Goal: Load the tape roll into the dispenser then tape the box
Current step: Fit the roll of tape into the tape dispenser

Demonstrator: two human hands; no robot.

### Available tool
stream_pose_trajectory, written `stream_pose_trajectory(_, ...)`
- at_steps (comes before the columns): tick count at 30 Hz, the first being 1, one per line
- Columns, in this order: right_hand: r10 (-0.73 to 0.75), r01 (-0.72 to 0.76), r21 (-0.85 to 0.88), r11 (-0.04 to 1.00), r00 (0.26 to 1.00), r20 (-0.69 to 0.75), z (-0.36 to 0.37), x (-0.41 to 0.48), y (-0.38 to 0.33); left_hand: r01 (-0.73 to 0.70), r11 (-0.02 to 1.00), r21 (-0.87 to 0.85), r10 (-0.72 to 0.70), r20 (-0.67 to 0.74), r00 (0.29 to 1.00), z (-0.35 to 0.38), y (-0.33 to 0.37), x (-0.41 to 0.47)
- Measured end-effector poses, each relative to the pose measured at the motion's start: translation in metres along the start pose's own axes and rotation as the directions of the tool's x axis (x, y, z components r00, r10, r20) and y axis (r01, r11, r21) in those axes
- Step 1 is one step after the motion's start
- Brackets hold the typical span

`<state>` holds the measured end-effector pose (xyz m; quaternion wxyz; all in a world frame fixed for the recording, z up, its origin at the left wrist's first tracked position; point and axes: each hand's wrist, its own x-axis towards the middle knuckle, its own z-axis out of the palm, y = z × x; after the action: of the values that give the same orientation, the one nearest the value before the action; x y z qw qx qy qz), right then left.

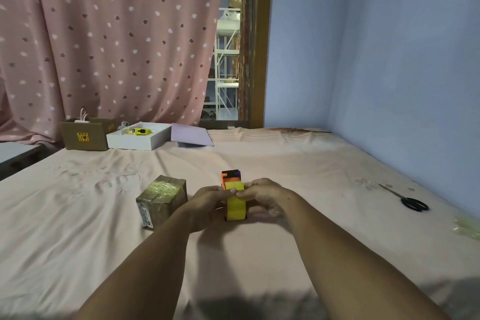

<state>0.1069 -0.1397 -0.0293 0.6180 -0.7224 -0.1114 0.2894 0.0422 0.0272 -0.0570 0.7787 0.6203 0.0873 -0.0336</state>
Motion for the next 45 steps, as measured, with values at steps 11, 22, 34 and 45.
stream_pose_trajectory(11,-0.258,0.228,-0.409,0.884,0.966,-0.019,0.002,0.007,-0.019,0.098,0.993,-0.066,-0.087,0.152,0.984,0.002,0.001,-0.013)
stream_pose_trajectory(22,-0.311,0.267,-0.572,0.776,0.95,0.022,-0.006,0.005,-0.03,0.149,0.987,0.055,-0.157,0.228,0.961,0.003,0.001,-0.012)
stream_pose_trajectory(34,-0.113,0.105,-0.369,0.923,0.994,0.001,-0.015,0.001,-0.009,0.151,0.987,0.048,-0.157,0.173,0.972,0.003,-0.001,-0.01)
stream_pose_trajectory(45,-0.296,0.291,-0.414,0.862,0.954,0.056,-0.018,-0.014,-0.017,0.12,0.993,0.02,-0.121,0.064,0.991,0.007,0.001,-0.005)
